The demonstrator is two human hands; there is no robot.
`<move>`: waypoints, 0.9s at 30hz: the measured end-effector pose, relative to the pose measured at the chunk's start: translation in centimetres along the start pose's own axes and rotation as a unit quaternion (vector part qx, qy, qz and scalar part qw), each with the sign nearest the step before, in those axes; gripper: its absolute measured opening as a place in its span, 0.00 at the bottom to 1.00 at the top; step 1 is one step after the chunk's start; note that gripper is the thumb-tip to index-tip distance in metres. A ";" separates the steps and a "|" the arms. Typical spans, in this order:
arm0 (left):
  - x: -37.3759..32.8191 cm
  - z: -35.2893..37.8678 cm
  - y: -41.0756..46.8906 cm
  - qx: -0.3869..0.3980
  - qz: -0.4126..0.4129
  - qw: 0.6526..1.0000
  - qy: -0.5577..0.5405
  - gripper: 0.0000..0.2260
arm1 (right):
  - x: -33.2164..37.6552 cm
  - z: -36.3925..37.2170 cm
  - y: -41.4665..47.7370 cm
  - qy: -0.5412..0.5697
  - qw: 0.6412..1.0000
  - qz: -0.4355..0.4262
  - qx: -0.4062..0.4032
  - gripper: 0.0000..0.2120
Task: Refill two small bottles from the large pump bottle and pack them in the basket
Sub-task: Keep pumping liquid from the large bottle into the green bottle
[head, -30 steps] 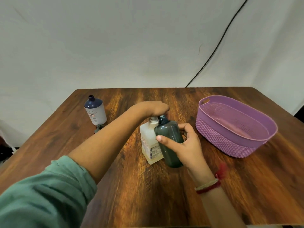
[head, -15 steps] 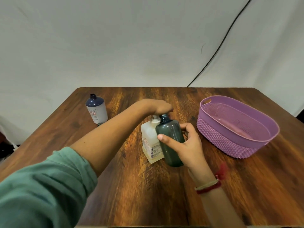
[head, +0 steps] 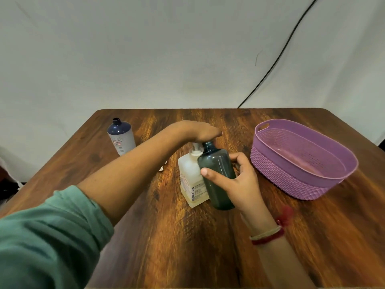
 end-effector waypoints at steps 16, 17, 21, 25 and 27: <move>0.2 0.6 -0.4 -0.008 0.006 1.000 -0.023 0.23 | -0.7 0.2 0.1 0.001 1.000 0.002 0.001 0.28; 0.3 0.9 -0.3 -0.006 -0.002 1.000 -0.018 0.22 | -0.8 0.2 0.0 -0.002 1.000 0.003 0.000 0.29; -0.2 0.5 -0.6 0.007 -0.017 1.000 -0.012 0.24 | -0.7 0.1 -0.1 -0.004 1.000 0.001 -0.005 0.31; -0.4 -0.1 -0.9 0.008 -0.035 0.999 0.001 0.24 | -0.2 0.0 0.0 0.010 1.000 -0.004 0.000 0.29; -0.2 0.1 -0.9 0.004 -0.031 0.999 -0.013 0.24 | -0.3 0.0 0.1 0.006 1.000 -0.008 0.006 0.29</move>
Point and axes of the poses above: each hand's wrist, its own y-axis towards the middle knuckle, its own z-axis out of the palm, x = y × z, the point moved 4 cm from there along y, towards the middle knuckle, and after that the axes turned 2 degrees about y, right-handed, at the moved point
